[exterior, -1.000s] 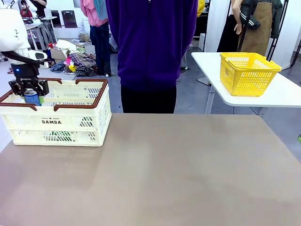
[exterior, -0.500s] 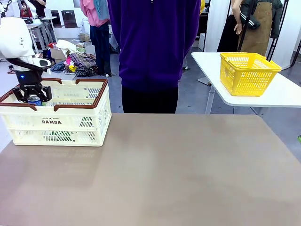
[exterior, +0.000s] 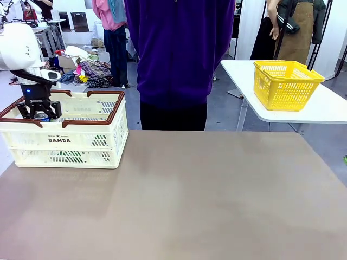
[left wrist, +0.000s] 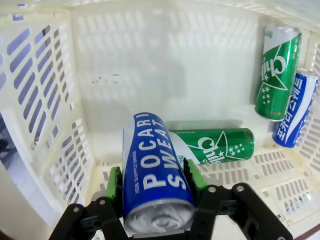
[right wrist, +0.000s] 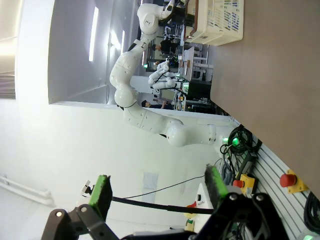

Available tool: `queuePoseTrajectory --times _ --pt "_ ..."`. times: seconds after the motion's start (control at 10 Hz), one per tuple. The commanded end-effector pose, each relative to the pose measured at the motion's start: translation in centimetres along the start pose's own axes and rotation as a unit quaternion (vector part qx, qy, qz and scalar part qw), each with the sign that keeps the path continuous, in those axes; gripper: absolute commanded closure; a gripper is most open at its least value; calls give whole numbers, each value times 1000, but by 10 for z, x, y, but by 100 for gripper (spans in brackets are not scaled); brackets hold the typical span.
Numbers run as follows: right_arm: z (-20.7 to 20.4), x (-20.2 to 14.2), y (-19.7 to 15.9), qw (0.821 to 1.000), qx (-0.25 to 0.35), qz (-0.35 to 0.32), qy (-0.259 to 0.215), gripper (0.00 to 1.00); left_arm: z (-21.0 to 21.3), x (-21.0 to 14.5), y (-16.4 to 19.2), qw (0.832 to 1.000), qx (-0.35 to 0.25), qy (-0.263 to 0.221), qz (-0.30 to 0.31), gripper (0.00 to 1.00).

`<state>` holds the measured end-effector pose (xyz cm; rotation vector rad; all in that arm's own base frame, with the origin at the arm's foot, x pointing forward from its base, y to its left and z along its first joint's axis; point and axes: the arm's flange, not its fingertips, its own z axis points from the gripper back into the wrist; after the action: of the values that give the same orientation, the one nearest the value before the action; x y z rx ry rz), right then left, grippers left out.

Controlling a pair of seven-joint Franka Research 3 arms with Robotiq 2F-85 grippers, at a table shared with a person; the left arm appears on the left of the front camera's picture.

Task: Place the drinks into the Shopping basket.
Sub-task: Pick up one drink and place it into the Shopping basket.

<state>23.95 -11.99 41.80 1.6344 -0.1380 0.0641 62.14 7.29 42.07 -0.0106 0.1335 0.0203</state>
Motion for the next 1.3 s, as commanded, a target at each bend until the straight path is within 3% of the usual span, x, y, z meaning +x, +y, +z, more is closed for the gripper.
queuePoseTrajectory --times 0.0,0.3,0.5,0.8,1.0,1.1,1.2 --pt "0 3 3 1000 8 8 -2 0 11 -4 0 1000 12 -6 7 0" --pt "0 3 3 1000 8 8 -2 0 30 -16 -4 1000 -2 -27 -4 0" --pt "0 3 3 1000 8 8 -2 0 78 -51 -5 997 -21 -74 -6 0" --pt "0 3 3 1000 8 8 -2 0 172 -144 -10 987 -68 -147 -18 0" --pt "0 3 3 1000 8 8 -2 0 201 -215 -14 979 -133 -137 -65 0" --pt "0 3 3 1000 8 8 -2 0 200 -251 -8 972 -178 -103 -117 0" --pt "0 3 3 1000 8 8 -2 0 188 -287 9 952 -241 -105 -156 0"
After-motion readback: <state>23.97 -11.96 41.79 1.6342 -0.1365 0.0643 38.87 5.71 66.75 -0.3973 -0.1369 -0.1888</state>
